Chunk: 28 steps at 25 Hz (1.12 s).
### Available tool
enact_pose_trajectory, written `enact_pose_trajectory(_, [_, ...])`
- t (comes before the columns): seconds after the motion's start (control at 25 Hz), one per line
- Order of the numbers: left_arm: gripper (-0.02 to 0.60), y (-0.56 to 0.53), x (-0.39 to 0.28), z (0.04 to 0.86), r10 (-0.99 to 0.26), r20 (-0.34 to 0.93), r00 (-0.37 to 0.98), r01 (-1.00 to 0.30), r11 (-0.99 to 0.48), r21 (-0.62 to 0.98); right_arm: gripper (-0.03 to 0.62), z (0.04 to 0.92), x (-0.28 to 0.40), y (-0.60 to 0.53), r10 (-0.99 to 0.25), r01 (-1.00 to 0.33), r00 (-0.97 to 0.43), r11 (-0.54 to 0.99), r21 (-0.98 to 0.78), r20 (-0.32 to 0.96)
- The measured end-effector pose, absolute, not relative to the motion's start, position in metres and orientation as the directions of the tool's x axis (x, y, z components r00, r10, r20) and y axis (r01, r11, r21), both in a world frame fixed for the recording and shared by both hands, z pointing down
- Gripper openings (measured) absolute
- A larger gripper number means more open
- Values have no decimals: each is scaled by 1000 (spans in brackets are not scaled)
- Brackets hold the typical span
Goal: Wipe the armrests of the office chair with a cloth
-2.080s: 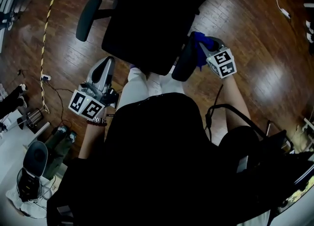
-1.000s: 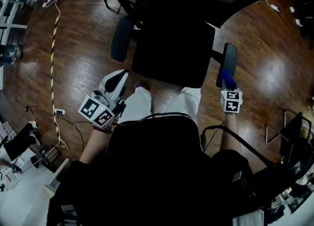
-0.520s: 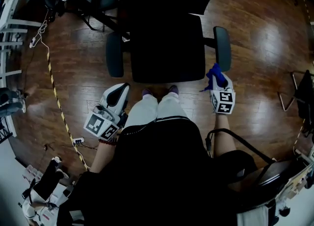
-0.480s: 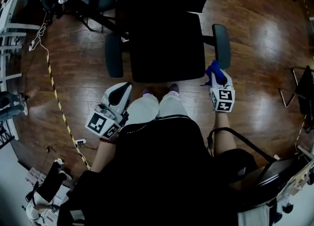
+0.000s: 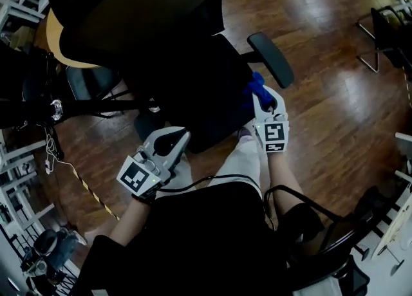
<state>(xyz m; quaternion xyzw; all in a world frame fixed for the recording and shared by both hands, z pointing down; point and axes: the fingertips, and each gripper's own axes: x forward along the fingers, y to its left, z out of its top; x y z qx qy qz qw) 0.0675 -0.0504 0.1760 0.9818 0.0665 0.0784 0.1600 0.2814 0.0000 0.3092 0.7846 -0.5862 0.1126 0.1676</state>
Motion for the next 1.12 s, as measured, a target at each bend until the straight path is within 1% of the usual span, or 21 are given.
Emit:
enact_pose_trajectory(0.04, [6, -59, 67, 178, 206, 131, 970, 154, -933, 326, 71, 318, 274, -5, -873, -952, 303, -262, 158, 382])
enact_pose_trajectory(0.12, [6, -76, 66, 182, 243, 103, 965, 198, -923, 329, 71, 336, 268, -15, -857, -941, 329, -265, 209, 396])
enact_pose_trajectory(0.2, [5, -85, 68, 190, 224, 55, 973, 193, -922, 337, 71, 351, 271, -16, -848, -928, 356, -269, 259, 393])
enact_pose_trajectory(0.28, [5, -77, 73, 204, 175, 16, 984, 159, -922, 352, 71, 371, 275, -11, -847, -907, 371, -244, 342, 380])
enact_pose_trajectory(0.4, [5, -27, 99, 242, 122, -34, 992, 127, -933, 336, 71, 410, 295, -5, -847, -846, 407, -209, 491, 341])
enact_pose_trajectory(0.48, [5, 14, 121, 289, 118, -34, 992, 123, -956, 266, 71, 433, 311, -9, -851, -777, 433, -187, 600, 295])
enact_pose_trajectory(0.56, [5, 39, 137, 353, 133, 21, 991, 128, -981, 147, 71, 445, 325, -16, -853, -677, 471, -187, 712, 224])
enact_pose_trajectory(0.6, [5, 45, 143, 382, 139, 43, 989, 135, -986, 94, 70, 449, 332, -19, -852, -618, 495, -204, 759, 174])
enact_pose_trajectory(0.68, [5, 53, 149, 426, 160, 34, 986, 160, -987, 22, 69, 456, 344, -25, -840, -504, 539, -262, 823, 63])
enact_pose_trajectory(0.8, [5, 46, 148, 468, 181, -19, 983, 181, -983, -1, 70, 470, 361, -42, -804, -397, 592, -359, 845, -63])
enact_pose_trajectory(0.88, [5, 37, 152, 487, 184, -37, 982, 185, -982, 33, 70, 470, 373, -55, -787, -383, 605, -418, 823, -118])
enact_pose_trajectory(0.96, [5, 32, 159, 498, 187, -25, 982, 188, -982, 35, 70, 466, 385, -67, -785, -378, 597, -456, 806, -164])
enact_pose_trajectory(1.04, [5, 32, 165, 501, 196, 4, 981, 196, -980, -31, 70, 464, 396, -73, -781, -355, 599, -457, 815, -178])
enact_pose_trajectory(1.12, [5, 34, 167, 500, 209, 5, 978, 208, -969, -130, 70, 465, 405, -72, -777, -321, 604, -443, 837, -179])
